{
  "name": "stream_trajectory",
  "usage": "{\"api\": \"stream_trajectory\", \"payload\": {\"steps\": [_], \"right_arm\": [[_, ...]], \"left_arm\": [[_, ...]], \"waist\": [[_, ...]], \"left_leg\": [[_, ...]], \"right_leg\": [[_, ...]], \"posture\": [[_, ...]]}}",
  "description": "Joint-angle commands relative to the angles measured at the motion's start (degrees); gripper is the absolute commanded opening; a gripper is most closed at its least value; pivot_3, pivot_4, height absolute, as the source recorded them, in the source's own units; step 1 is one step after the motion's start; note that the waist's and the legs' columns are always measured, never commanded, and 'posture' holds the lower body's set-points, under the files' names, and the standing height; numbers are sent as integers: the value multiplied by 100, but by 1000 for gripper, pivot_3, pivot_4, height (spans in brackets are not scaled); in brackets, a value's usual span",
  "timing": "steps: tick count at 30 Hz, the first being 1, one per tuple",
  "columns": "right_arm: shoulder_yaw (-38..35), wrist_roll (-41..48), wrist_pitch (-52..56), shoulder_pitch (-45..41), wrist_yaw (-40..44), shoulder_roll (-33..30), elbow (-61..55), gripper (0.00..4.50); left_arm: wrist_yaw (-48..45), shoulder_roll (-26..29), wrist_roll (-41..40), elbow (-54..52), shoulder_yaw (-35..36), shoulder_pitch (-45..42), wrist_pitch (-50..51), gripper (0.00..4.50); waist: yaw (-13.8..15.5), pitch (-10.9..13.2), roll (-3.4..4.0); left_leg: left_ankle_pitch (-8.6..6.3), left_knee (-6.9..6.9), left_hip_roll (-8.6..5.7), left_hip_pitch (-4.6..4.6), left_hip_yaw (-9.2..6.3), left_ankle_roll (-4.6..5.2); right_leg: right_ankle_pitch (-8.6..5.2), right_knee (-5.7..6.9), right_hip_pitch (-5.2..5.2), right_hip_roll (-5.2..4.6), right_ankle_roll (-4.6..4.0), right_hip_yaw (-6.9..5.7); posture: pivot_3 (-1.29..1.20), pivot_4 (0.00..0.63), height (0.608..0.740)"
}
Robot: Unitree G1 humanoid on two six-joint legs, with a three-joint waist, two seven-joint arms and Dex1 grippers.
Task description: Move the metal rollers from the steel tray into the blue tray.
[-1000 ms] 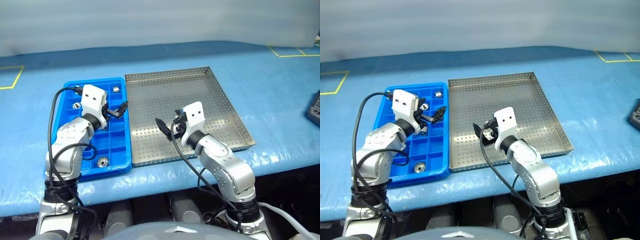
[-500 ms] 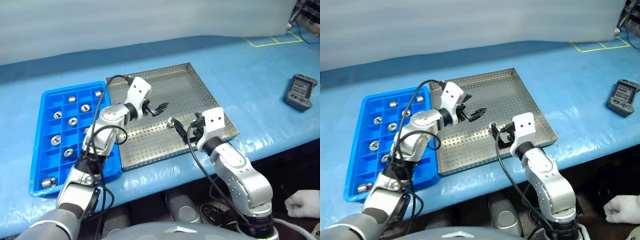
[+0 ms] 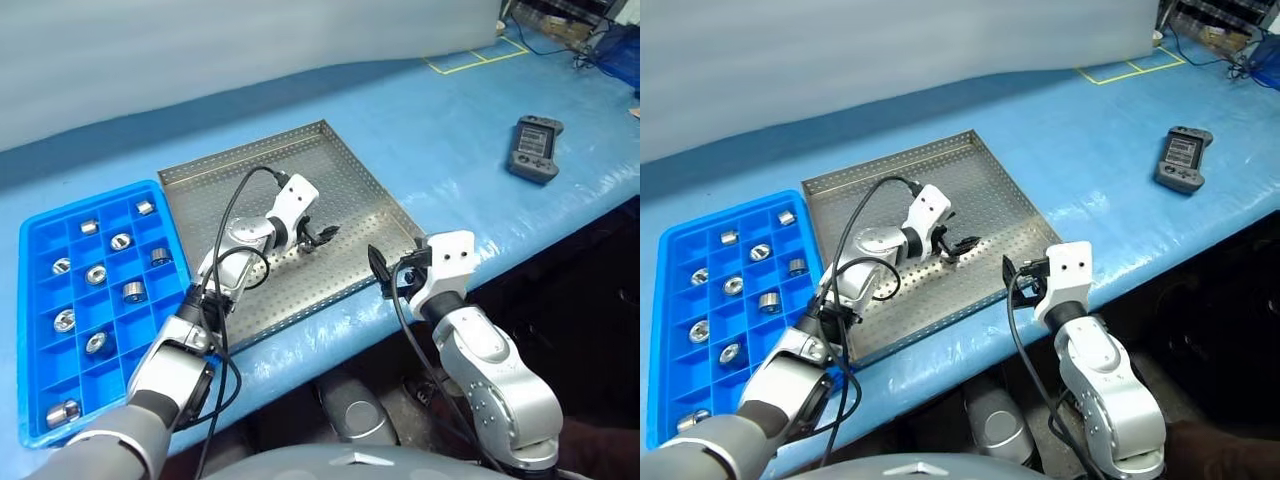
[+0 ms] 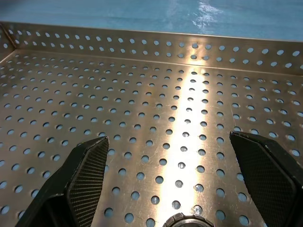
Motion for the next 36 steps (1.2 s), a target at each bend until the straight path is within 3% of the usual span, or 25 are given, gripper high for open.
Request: {"api": "stream_trajectory", "payload": {"steps": [1, 7, 10, 17, 20, 30, 36], "right_arm": [[-13, -3, -43, -39, -30, 54, -220, 4500], [47, 8, -80, -113, -1, 83, -103, 4500], [62, 9, -102, -138, 15, 101, -57, 4500], [72, -3, -133, -147, 9, 146, -24, 4500], [71, -7, -136, -155, 10, 155, -15, 4500], [114, 31, -136, -388, 96, 154, 66, 4500], [309, -23, -199, -600, 309, 30, 347, 4500]], "left_arm": [[-104, 145, 190, -320, -157, 142, 136, 4459], [-142, 276, 341, -426, -279, 357, 428, 4459], [-111, 243, 342, -444, -244, 412, 473, 3883], [-43, 77, 290, -529, -129, 503, 521, 1706], [-14, -19, 215, -583, -40, 507, 529, 1715], [824, -868, -731, -1920, 1249, 269, 1131, 1715], [1096, -306, -853, -3126, 1761, 455, 1457, 1715]], "waist": [[-36, 0, 0], [-24, 0, -1], [-18, 0, -1], [6, 0, -1], [15, 0, -1], [75, 3, -4], [112, 3, -3]], "left_leg": [[0, -1, 0, 1, 0, 0], [0, -3, 1, 3, 1, 0], [0, -4, 0, 2, 1, 0], [0, -5, 1, 6, 1, 0], [0, -5, 1, 5, 2, 0], [0, -5, 0, -2, 2, 0], [0, -7, 2, 8, 1, 0]], "right_leg": [[0, 0, 0, 0, 0, 0], [0, 0, 0, 0, 0, 0], [0, -2, 0, -1, 0, 1], [-1, -2, 1, 0, 1, 1], [-1, -2, 1, -1, 1, 1], [-1, -5, -2, 0, 2, 0], [-1, 0, 2, 4, 1, 2]], "posture": [[-469, 150, 740], [-449, 150, 740], [-445, 150, 740], [-446, 150, 740], [-442, 150, 740], [-388, 150, 740], [-335, 150, 740]]}}
